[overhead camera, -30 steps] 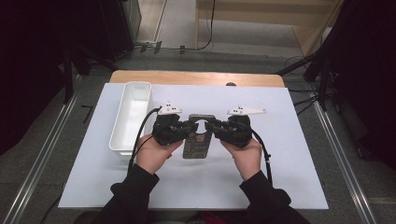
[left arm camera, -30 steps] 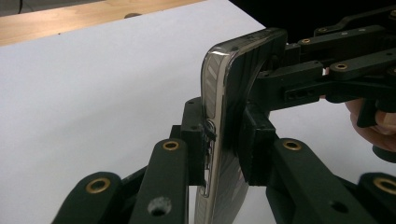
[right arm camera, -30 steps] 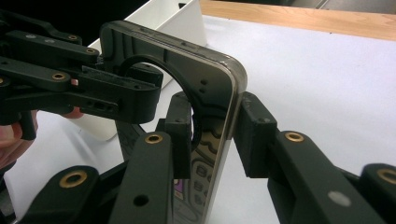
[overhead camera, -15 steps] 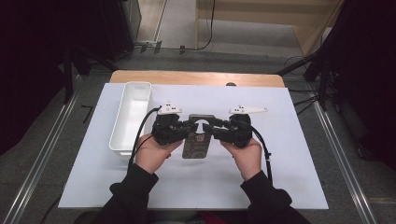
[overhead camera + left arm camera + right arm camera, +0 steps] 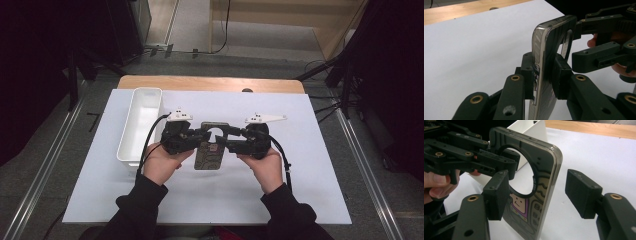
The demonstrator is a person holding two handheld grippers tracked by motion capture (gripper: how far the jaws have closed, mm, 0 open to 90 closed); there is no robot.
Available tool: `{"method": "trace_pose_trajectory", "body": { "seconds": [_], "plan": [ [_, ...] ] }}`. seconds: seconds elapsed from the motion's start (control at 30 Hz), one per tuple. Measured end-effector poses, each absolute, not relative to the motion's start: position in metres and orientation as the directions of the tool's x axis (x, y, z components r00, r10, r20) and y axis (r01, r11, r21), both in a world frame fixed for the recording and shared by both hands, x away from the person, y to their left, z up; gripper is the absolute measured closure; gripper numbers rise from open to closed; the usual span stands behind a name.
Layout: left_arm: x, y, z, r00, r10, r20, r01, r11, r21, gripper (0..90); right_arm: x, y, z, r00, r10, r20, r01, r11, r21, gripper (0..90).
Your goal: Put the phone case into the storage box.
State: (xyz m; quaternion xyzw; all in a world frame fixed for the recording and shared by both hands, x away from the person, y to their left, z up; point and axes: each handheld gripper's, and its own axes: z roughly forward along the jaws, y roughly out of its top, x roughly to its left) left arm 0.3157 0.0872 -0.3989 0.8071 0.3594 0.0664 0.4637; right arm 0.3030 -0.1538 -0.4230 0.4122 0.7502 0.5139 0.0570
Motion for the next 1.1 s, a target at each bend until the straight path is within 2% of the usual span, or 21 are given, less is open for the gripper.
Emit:
{"method": "trace_pose_trajectory", "body": {
  "seconds": [0.53, 1.1],
  "plan": [
    [0.318, 0.093, -0.395, 0.728, 0.645, -0.234, 0.524, -0.302, 0.796, 74.2, 0.297, -0.16, -0.419, -0.674, 0.676, 0.297, 0.544, 0.183, 0.819, 30.4],
    [0.32, 0.1, -0.392, 0.725, 0.642, -0.25, 0.529, -0.287, 0.798, 74.4, 0.292, -0.166, -0.424, -0.696, 0.641, 0.324, 0.561, 0.205, 0.802, 27.4]
  ]
}}
